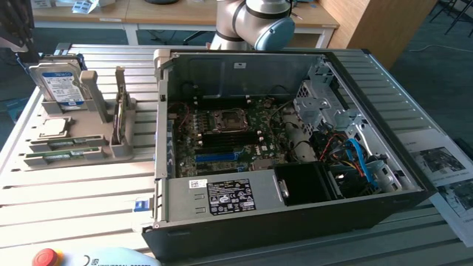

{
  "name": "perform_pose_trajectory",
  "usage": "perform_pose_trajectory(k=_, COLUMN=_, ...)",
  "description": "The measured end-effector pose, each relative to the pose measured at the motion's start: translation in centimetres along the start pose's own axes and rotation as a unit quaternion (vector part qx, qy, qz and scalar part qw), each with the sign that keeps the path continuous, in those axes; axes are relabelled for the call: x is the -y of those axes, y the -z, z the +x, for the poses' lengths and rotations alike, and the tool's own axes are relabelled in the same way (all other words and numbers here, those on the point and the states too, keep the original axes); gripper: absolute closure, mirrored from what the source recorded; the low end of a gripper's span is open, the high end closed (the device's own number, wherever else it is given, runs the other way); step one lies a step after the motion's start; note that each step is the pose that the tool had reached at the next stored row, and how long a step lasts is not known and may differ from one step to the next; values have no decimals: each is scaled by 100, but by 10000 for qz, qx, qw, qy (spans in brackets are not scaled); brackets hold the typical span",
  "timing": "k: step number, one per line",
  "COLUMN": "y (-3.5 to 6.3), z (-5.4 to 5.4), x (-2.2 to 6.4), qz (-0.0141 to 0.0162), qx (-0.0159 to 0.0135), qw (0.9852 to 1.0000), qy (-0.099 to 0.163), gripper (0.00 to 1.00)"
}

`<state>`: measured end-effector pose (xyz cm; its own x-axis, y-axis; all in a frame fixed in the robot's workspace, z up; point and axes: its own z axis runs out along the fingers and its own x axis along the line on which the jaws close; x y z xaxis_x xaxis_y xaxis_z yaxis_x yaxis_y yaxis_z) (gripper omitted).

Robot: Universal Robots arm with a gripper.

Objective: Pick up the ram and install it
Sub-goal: 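Pick up the ram and move it above insertion slot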

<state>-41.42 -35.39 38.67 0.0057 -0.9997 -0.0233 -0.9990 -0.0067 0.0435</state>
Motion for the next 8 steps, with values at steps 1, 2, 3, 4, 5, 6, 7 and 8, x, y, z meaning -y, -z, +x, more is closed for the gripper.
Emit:
perform_pose_trajectory(k=1, y=-2, z=0, x=0, qz=0, qx=0, qw=10000, qy=0, gripper=89)
perform_pose_trajectory(k=2, y=-7, z=0, x=1, qz=1, qx=1, qw=10000, qy=0, gripper=89)
perform_pose_trajectory(k=3, y=-12, z=0, x=1, qz=0, qx=0, qw=10000, qy=0, gripper=89)
perform_pose_trajectory(k=4, y=-19, z=0, x=1, qz=0, qx=0, qw=10000, qy=0, gripper=89)
perform_pose_trajectory(k=5, y=-26, z=1, x=1, qz=0, qx=0, qw=10000, qy=0, gripper=89)
perform_pose_trajectory(k=6, y=-34, z=1, x=1, qz=0, qx=0, qw=10000, qy=0, gripper=89)
perform_pose_trajectory(k=7, y=-42, z=1, x=2, qz=0, qx=0, qw=10000, qy=0, gripper=89)
perform_pose_trajectory(k=8, y=-50, z=1, x=2, qz=-1, qx=0, qw=10000, qy=0, gripper=89)
